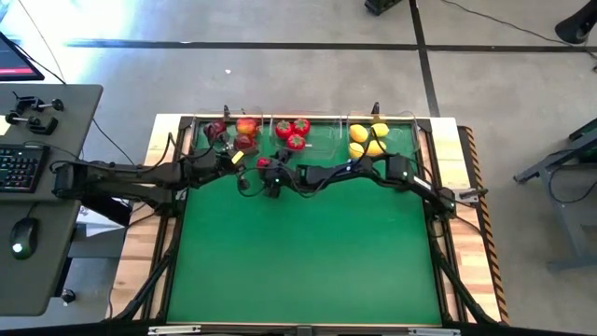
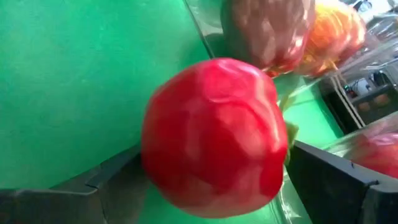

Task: Sort produce into baskets
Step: Put the tomato into the middle transparent bin

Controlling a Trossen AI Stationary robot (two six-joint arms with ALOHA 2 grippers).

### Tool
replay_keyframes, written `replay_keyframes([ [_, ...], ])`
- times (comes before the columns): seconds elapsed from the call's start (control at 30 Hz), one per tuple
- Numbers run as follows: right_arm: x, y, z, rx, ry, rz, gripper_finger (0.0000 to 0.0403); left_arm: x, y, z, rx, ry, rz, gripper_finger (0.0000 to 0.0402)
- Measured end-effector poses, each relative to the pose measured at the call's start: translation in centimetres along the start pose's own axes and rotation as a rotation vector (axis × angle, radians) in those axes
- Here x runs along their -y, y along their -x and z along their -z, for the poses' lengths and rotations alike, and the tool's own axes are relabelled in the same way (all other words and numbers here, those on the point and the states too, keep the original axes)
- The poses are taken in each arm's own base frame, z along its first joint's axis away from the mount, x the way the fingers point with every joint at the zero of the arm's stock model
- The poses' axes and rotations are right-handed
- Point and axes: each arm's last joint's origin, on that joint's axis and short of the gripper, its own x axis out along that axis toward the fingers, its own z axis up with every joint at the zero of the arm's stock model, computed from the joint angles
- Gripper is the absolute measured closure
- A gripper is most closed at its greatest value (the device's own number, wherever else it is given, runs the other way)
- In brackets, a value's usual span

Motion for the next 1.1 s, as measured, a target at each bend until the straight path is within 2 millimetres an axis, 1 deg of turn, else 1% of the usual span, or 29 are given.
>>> replay_keyframes([
  [0.13,-0.1,-0.2,-0.2,0.005,-0.021,0.005,0.0073,0.0,0.0,0.0,0.000,0.000,0.000,0.0401],
  [0.4,-0.1,-0.2,-0.2,0.012,-0.015,0.008,0.0142,0.0,0.0,0.1,-0.010,-0.004,0.004,0.0401],
  [0.57,-0.2,0.4,-0.6,0.006,0.021,0.020,0.0152,0.1,0.0,0.1,-0.013,-0.006,0.005,0.0401],
  [0.63,0.0,1.2,-1.1,-0.007,0.043,0.043,0.0151,0.1,0.0,0.2,-0.015,-0.006,0.005,0.0401],
  [0.87,2.0,4.8,-3.1,-0.085,0.094,0.114,0.0150,-0.2,-0.1,0.3,-0.021,0.010,-0.009,0.0401],
  [1.03,3.6,8.3,-4.5,-0.135,0.116,0.156,0.0150,-0.5,-0.2,0.4,-0.032,0.034,-0.026,0.0401],
  [1.1,4.5,9.8,-4.8,-0.176,0.135,0.192,0.0150,-0.5,-0.2,0.4,-0.034,0.036,-0.028,0.0401],
])
